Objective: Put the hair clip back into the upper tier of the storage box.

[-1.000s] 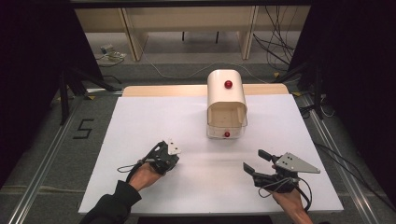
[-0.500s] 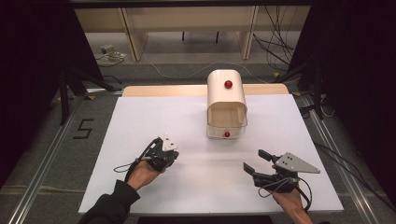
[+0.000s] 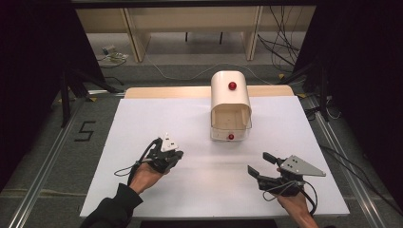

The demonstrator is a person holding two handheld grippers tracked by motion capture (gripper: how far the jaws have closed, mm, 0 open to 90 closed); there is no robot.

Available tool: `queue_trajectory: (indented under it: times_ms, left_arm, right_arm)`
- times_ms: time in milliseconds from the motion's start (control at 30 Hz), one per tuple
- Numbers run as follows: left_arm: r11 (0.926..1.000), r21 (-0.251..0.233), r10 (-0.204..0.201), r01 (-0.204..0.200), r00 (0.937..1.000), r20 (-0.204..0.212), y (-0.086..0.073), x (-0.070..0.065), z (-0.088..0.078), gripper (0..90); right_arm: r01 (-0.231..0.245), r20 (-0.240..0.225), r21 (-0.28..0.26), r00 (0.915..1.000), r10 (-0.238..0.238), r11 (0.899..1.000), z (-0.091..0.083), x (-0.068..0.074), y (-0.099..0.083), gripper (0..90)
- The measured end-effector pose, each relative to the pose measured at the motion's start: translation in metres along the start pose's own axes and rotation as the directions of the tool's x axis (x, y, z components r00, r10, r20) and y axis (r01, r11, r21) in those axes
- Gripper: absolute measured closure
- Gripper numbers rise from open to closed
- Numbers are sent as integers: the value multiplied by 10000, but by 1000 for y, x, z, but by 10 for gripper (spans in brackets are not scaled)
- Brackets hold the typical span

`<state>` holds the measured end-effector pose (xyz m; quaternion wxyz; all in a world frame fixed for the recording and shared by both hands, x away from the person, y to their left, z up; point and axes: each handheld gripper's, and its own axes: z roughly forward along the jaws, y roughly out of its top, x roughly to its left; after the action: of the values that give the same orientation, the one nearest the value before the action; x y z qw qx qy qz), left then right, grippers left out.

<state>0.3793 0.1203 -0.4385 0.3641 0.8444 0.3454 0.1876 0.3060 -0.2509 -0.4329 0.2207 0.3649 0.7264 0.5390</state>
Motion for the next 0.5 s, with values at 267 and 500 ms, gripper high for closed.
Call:
queue_trajectory:
  times_ms: [267, 500]
  left_arm:
    - [9940, -832, -696, 715, 9973, 251, 4, 1, -8, 889]
    - [9805, -1641, -1016, 1079, 9938, 462, 12, 2, -18, 889]
  right_arm:
    - [2, -5, 30, 10000, -2, 10000, 0, 0, 0, 261]
    - [-14, -29, 37, 10000, 14, 10000, 2, -1, -1, 261]
